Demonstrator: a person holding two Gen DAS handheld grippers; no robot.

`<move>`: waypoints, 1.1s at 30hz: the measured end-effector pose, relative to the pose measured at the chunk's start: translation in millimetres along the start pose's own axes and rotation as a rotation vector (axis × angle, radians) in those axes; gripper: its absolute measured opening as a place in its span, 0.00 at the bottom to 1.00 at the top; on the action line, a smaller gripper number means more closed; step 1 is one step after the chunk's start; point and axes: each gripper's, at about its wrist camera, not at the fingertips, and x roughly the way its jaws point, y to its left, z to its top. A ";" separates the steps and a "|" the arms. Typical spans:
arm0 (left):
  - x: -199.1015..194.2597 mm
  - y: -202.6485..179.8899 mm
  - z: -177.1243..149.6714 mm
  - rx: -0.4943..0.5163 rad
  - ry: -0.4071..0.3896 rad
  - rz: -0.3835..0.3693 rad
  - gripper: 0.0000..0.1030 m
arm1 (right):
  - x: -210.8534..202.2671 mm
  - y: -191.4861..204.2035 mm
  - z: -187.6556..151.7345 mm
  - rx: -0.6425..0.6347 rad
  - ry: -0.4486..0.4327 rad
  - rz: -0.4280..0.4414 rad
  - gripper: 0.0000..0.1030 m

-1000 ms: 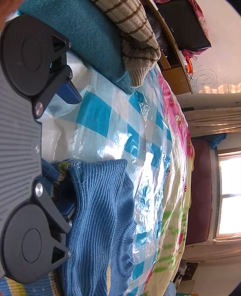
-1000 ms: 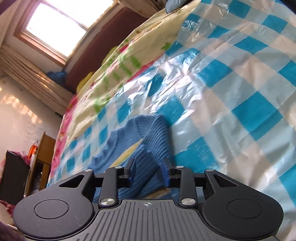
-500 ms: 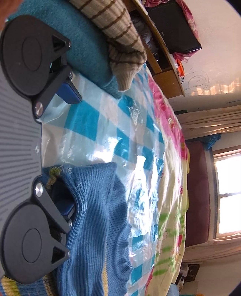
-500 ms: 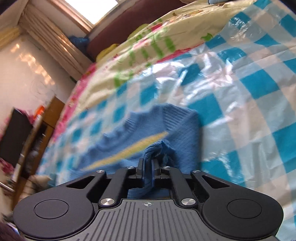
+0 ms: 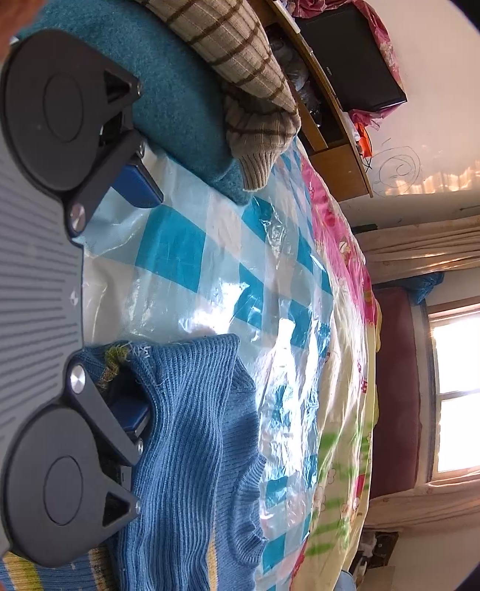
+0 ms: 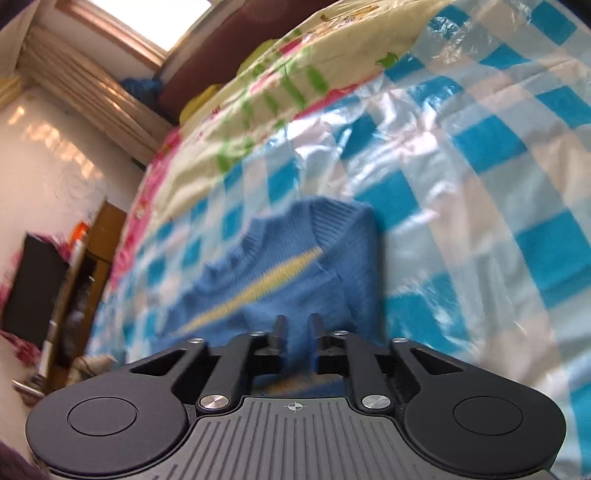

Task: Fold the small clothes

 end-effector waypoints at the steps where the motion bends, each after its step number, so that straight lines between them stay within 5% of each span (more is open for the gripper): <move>1: 0.4 -0.6 0.1 0.002 0.001 0.000 1.00 | -1.5 -2.5 -4.8 0.006 0.000 -0.009 0.20; 7: -0.2 -0.9 0.0 0.001 0.003 -0.003 1.00 | 0.3 -14.1 -25.4 0.146 0.020 0.113 0.20; 10: 0.9 2.1 1.7 -0.020 0.010 -0.011 1.00 | 10.1 -16.2 -25.9 0.180 0.002 0.075 0.33; 16: 3.3 5.2 6.4 -0.061 0.018 -0.033 1.00 | 27.1 -7.7 -40.4 0.254 0.054 0.185 0.45; 26: 4.2 12.1 9.7 -0.107 0.022 -0.059 1.00 | 68.6 26.1 -61.0 0.304 0.123 0.283 0.46; 33: 5.7 13.2 8.7 -0.113 0.023 -0.063 1.00 | 69.2 31.5 -66.3 0.346 0.053 0.304 0.47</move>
